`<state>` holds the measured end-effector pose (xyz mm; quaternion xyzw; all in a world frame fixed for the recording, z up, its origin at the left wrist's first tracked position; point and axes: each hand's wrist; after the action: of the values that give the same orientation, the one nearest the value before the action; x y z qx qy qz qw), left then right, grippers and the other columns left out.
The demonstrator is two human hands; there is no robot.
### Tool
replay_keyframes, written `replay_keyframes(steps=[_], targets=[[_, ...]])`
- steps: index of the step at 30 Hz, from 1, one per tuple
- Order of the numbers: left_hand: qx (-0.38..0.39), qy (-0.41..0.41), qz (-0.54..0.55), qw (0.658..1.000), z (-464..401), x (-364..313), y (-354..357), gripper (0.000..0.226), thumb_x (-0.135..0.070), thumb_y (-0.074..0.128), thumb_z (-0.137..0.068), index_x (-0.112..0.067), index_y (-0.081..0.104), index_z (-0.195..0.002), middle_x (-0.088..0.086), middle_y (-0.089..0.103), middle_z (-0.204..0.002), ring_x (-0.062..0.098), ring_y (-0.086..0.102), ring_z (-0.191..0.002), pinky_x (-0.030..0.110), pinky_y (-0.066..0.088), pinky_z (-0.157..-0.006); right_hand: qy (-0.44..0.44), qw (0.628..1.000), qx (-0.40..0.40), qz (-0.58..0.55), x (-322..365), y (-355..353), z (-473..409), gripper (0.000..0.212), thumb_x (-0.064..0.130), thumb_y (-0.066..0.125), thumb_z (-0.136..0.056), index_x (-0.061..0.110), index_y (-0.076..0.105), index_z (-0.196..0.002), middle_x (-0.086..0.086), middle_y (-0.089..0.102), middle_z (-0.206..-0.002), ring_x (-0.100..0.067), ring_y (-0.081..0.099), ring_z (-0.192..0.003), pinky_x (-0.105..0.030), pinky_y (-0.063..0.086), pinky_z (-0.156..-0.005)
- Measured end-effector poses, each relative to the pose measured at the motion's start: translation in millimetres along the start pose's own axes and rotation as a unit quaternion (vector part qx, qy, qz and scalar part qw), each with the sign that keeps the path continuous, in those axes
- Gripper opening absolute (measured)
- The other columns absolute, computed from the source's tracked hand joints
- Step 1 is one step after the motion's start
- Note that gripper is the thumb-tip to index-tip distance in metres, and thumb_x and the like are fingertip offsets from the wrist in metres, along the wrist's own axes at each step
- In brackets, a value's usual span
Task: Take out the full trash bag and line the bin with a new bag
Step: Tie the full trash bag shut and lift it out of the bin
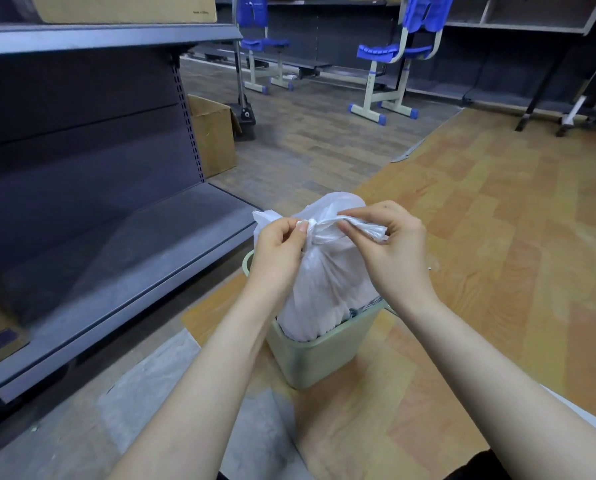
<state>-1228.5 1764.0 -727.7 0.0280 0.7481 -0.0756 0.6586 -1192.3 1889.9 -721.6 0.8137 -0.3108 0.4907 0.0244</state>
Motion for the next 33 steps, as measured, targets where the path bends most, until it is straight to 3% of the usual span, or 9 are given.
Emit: replay_keyframes(steps=[3,6,10,14,18,24,27,30,33], targets=[[0.003,-0.029,0.056,0.998,-1.3,1.6,-0.1,0.029,-0.012,0.043,-0.099,0.008,0.058,-0.085,0.013,0.045,-0.079,0.02,0.038,-0.074,0.029,0.03,-0.061,0.051,0.997,-0.019,-0.057,2.1,2.2,1.4,0.009,0.005,0.066,-0.084,0.014,0.07,-0.086,0.011,0.067,-0.083,-0.008,0.066,-0.067,-0.023,0.053,-0.071],[0.0,-0.036,0.051,0.998,-3.0,5.7,0.2,0.034,-0.012,0.044,-0.098,0.019,0.055,-0.091,0.013,0.048,-0.081,0.022,0.039,-0.076,0.031,0.031,-0.07,0.065,0.993,-0.05,-0.082,3.1,3.5,3.9,0.012,0.006,0.06,-0.089,0.009,0.07,-0.083,0.009,0.069,-0.084,-0.005,0.067,-0.064,-0.033,0.056,-0.071],[-0.047,0.011,-0.019,0.999,-8.3,11.0,-3.7,0.025,-0.011,0.044,-0.098,0.004,0.06,-0.086,0.007,0.055,-0.076,0.016,0.046,-0.073,0.028,0.036,-0.068,0.064,0.992,-0.058,-0.092,3.7,3.0,6.9,0.027,0.0,0.054,-0.09,0.02,0.07,-0.079,0.005,0.064,-0.089,-0.008,0.061,-0.081,-0.025,0.055,-0.059],[-0.074,0.058,-0.106,0.99,-8.1,12.0,-7.1,0.033,-0.011,0.045,-0.096,-0.02,0.047,-0.065,-0.007,0.045,-0.061,0.01,0.038,-0.058,0.025,0.03,-0.057,0.131,0.975,-0.05,-0.173,6.2,-4.6,4.0,0.033,-0.004,0.046,-0.09,0.016,0.064,-0.072,0.001,0.06,-0.078,0.0,0.053,-0.054,-0.016,0.047,-0.044],[-0.08,0.061,-0.127,0.987,-10.7,16.1,-12.8,0.027,-0.011,0.045,-0.095,-0.015,0.05,-0.069,-0.004,0.05,-0.066,0.015,0.042,-0.065,0.029,0.033,-0.064,0.184,0.95,0.012,-0.251,6.2,-12.1,1.4,0.034,-0.01,0.042,-0.087,0.01,0.062,-0.069,-0.004,0.058,-0.08,-0.005,0.054,-0.049,-0.018,0.047,-0.043],[-0.078,0.073,-0.173,0.979,-10.9,18.9,-19.2,0.018,-0.007,0.047,-0.094,-0.003,0.057,-0.079,0.004,0.058,-0.079,0.017,0.047,-0.074,0.023,0.035,-0.064,0.273,0.884,0.072,-0.373,1.8,-23.3,-7.4,0.026,0.007,0.043,-0.083,0.011,0.039,-0.058,0.001,0.048,-0.049,-0.014,0.046,-0.049,-0.022,0.052,-0.048],[-0.072,0.081,-0.202,0.973,-9.6,23.3,-20.6,0.017,-0.008,0.049,-0.093,0.0,0.058,-0.08,0.005,0.059,-0.081,0.018,0.049,-0.078,0.02,0.035,-0.064,0.235,0.923,0.04,-0.301,-1.9,-27.3,-9.7,0.039,0.016,0.061,-0.082,0.015,0.033,-0.054,0.008,0.035,-0.042,-0.01,0.036,-0.042,-0.021,0.051,-0.048],[-0.069,0.091,-0.223,0.968,-6.3,28.0,-22.0,0.016,-0.007,0.052,-0.091,-0.003,0.058,-0.078,0.004,0.06,-0.081,0.019,0.051,-0.08,0.014,0.033,-0.063,0.211,0.953,-0.007,-0.22,-5.6,-31.1,-10.7,0.059,0.005,0.066,-0.082,0.021,0.034,-0.036,0.011,0.031,-0.039,-0.007,0.033,-0.04,-0.019,0.05,-0.046],[-0.071,0.101,-0.249,0.961,-3.9,33.0,-23.2,0.016,-0.007,0.054,-0.09,-0.003,0.057,-0.075,0.0,0.054,-0.075,0.017,0.047,-0.076,0.009,0.032,-0.06,0.213,0.958,-0.031,-0.189,-7.5,-34.8,-10.6,0.063,-0.009,0.062,-0.077,0.022,0.031,-0.032,0.011,0.027,-0.039,-0.007,0.03,-0.04,-0.017,0.049,-0.045]])
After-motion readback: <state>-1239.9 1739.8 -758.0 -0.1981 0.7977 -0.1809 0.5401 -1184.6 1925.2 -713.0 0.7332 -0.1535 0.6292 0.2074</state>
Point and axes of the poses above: each hand's wrist, its own z-axis away from the middle knuckle, its own y-axis out of the palm, x = y × z
